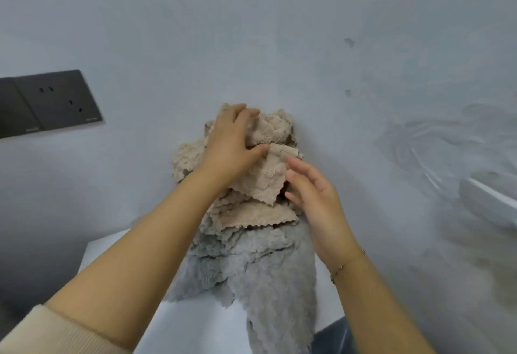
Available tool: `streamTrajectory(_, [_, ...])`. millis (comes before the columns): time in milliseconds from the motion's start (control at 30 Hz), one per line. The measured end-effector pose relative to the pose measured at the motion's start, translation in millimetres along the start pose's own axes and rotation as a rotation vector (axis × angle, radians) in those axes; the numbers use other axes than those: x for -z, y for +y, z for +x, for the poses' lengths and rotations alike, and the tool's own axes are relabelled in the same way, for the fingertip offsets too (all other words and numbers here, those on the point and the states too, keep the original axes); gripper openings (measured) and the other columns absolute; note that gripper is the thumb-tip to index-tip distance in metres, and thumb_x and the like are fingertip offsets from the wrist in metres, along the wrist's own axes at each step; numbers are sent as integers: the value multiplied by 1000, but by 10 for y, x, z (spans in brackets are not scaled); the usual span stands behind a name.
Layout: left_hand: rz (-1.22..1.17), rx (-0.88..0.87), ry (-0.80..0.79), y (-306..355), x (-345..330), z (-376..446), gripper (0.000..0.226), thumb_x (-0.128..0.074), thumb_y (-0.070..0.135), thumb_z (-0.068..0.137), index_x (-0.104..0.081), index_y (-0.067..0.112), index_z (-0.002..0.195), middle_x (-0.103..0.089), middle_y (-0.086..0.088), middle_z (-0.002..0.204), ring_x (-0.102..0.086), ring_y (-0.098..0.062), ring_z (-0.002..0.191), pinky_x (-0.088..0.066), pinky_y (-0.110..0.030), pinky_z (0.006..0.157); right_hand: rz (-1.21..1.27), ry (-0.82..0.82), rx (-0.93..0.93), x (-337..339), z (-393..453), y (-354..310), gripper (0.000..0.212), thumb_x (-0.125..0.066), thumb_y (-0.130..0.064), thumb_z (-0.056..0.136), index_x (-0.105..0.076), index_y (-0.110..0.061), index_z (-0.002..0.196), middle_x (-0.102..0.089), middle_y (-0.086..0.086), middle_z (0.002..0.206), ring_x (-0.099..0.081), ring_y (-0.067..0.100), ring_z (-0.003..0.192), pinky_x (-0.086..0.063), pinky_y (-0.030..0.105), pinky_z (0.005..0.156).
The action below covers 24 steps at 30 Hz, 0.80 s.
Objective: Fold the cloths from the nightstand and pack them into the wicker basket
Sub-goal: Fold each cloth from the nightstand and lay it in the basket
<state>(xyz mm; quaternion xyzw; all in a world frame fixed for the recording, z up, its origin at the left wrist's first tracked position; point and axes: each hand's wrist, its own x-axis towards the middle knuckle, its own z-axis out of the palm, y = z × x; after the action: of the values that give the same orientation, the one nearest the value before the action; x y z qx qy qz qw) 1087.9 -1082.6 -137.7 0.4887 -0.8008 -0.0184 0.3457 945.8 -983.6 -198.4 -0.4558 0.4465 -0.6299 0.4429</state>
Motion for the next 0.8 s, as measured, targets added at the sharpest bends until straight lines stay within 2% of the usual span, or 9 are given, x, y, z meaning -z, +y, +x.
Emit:
streamTrajectory(67, [80,-36,-19,-30,-50,160,57,-72,38,83,-51,27,134,-36,1,149,-29,-21,138,-28,-38,110,20,-11,-14,2,17,14,33,-57,-27,97,-60,-33,129,-59,-25,125,-55,-11,113,-46,20,101])
streamTrajectory(100, [97,-43,-37,-37,-57,231,48,-72,38,83,-57,26,128,-44,1,144,-36,-21,134,-31,-36,107,32,-15,-24,6,32,25,34,-56,-28,97,-59,-32,130,-58,-24,127,-55,-10,114,-46,19,101])
streamTrajectory(200, [27,-12,-73,-11,-21,288,23,-70,32,86,-69,13,99,-67,-3,103,-57,-18,97,-46,-35,85,60,-38,-60,-3,66,35,34,-53,-33,98,-57,-34,131,-56,-26,127,-52,-11,114,-45,21,102])
streamTrajectory(300, [-184,64,-23,-1,113,194,20,-71,29,87,-63,22,71,-55,10,61,-45,-4,60,-36,-21,59,68,-78,-85,-35,98,32,34,-52,-37,97,-56,-38,131,-54,-29,126,-50,-11,116,-41,28,108])
streamTrajectory(367, [-297,136,-5,-32,257,102,31,-70,29,88,-56,29,60,-45,15,52,-39,-2,52,-29,-16,53,85,-98,-94,-71,101,47,36,-52,-36,97,-54,-39,133,-53,-28,128,-49,-8,119,-39,28,108])
streamTrajectory(500, [-495,262,-5,-143,572,-188,36,-66,35,91,-64,0,83,-47,-7,71,-44,-17,68,-34,-29,65,91,-123,-95,-153,35,86,38,-52,-33,98,-49,-40,136,-49,-32,115,-48,-14,105,-39,14,92])
streamTrajectory(633, [-537,307,-8,-238,857,-613,22,-67,38,88,-73,17,85,-62,-21,84,-57,-19,81,-44,-31,81,46,-110,-90,-219,-71,88,44,-52,-35,98,-43,-43,140,-47,-25,124,-48,-7,109,-39,10,74])
streamTrajectory(700, [-533,324,14,-247,1004,-847,21,-66,40,84,-74,20,85,-69,-14,85,-63,-16,80,-47,-24,80,-10,-104,-63,-261,-139,95,49,-54,-35,97,-37,-44,143,-42,-18,137,-42,0,123,-37,11,76])
streamTrajectory(800, [-518,360,5,-254,1211,-1226,23,-64,38,80,-74,19,88,-71,-11,88,-65,-9,77,-48,-16,75,-47,-129,-30,-339,-266,141,53,-55,-34,97,-32,-46,143,-36,-14,149,-35,4,136,-34,21,94])
